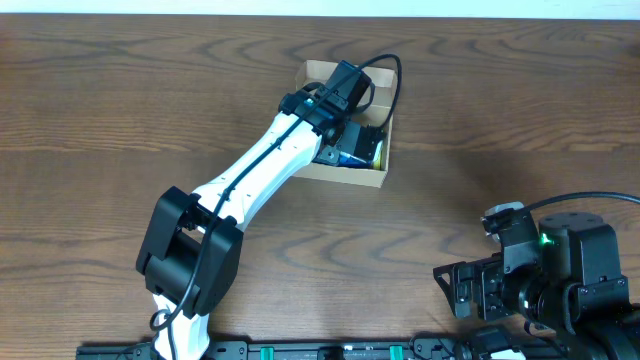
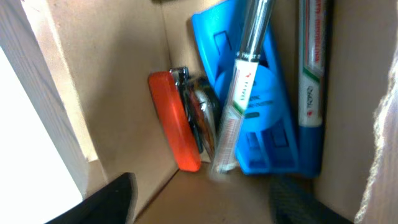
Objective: Pack container
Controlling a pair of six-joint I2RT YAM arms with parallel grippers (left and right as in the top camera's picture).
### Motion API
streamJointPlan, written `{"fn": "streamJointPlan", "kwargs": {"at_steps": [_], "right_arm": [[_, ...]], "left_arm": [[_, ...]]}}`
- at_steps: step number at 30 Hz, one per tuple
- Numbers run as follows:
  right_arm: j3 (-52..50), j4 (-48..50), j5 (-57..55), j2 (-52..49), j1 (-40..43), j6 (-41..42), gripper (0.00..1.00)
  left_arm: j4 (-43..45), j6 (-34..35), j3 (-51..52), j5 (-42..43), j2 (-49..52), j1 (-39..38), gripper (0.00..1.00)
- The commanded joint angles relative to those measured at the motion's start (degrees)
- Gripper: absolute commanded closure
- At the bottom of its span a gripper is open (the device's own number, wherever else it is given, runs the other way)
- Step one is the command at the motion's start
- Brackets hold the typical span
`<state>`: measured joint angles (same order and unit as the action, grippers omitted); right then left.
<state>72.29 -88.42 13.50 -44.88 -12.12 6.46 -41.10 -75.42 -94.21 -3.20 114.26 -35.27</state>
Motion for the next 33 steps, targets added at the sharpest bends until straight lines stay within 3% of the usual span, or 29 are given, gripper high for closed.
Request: {"fn": "streamJointPlan", "kwargs": {"at_steps": [1,12,14,18,19,24,29,33], "right_arm": [[0.7,0.1,0.2,0.0,0.5,-0.8,0.01],[0.7,0.1,0.2,0.0,0.5,-0.8,0.01],[0.7,0.1,0.2,0.0,0.5,-0.8,0.01],[0.7,0.1,0.2,0.0,0.5,-0.8,0.01],[0.7,0.1,0.2,0.0,0.5,-0.8,0.01],[0.7,0.1,0.2,0.0,0.5,-0.8,0.01],[0.7,0.1,0.2,0.0,0.5,-0.8,0.01],[0.7,0.1,0.2,0.0,0.5,-0.8,0.01]], "left_arm": [[-0.1,3.9,0.3,-0.4,0.6,0.7,0.21],[-2.2,30.6,0.3,-0.4,-8.7,0.6,0.30],[-3.7,35.5,0.3,-0.4,-12.2,0.7,0.39],[-6.1,43.0,0.3,-0.3,-18.7,1.7,0.89],[-6.7,44.6,0.3,-0.2,-20.0,2.2,0.94],[-9.4,54.2,0.3,2.4,-24.9,7.1,0.94],[-11.7,65.1,0.3,16.3,-26.1,16.9,0.94],[-12.9,68.8,0.3,26.7,-25.0,24.2,0.94]]}}
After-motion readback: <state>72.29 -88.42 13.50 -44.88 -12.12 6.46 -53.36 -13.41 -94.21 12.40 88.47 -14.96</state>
